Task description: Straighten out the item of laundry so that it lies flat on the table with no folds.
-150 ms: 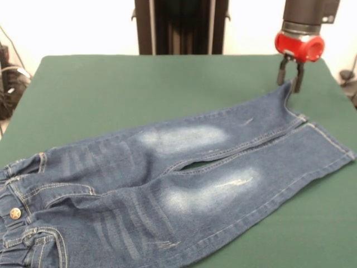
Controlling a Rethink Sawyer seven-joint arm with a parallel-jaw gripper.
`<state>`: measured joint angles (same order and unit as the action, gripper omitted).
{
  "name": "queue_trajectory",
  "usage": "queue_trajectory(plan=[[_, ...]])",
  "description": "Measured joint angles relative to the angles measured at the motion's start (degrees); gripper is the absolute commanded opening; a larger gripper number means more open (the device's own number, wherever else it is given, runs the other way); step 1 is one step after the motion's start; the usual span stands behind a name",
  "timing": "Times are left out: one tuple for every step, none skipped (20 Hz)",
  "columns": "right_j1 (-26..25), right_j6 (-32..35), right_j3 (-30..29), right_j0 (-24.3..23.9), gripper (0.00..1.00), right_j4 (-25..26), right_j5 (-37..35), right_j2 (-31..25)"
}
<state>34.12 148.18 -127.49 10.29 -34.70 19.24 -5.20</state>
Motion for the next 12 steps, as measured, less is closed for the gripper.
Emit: queue_trajectory(plan=[[0.02,0.00,0.00,-0.02,1.00,0.01,-0.24,-0.01],[0.09,0.00,0.01,-0.10,1.00,0.01,-0.57,0.00],[0.30,0.00,0.01,-0.42,1.00,0.17,-1.51,0.06],[0.51,0.00,0.01,-0.74,1.00,0.33,-2.44,0.12],[0.79,0.00,0.00,-1.06,1.00,0.61,-3.51,0.33],[1.14,0.00,0.00,-1.39,1.00,0.96,-4.72,0.63],[1.63,0.00,0.01,-1.83,1.00,1.38,-6.30,1.10],[2.02,0.00,0.01,-2.17,1.00,1.69,-7.51,1.54],[2.38,0.00,0.22,-2.11,1.00,2.44,-9.23,2.79],[2.74,0.00,0.43,-2.04,1.00,3.19,-10.95,4.04],[3.10,0.00,0.65,-1.97,1.00,3.93,-12.67,5.28],[3.46,0.00,0.86,-1.90,1.00,4.68,-14.40,6.53]])
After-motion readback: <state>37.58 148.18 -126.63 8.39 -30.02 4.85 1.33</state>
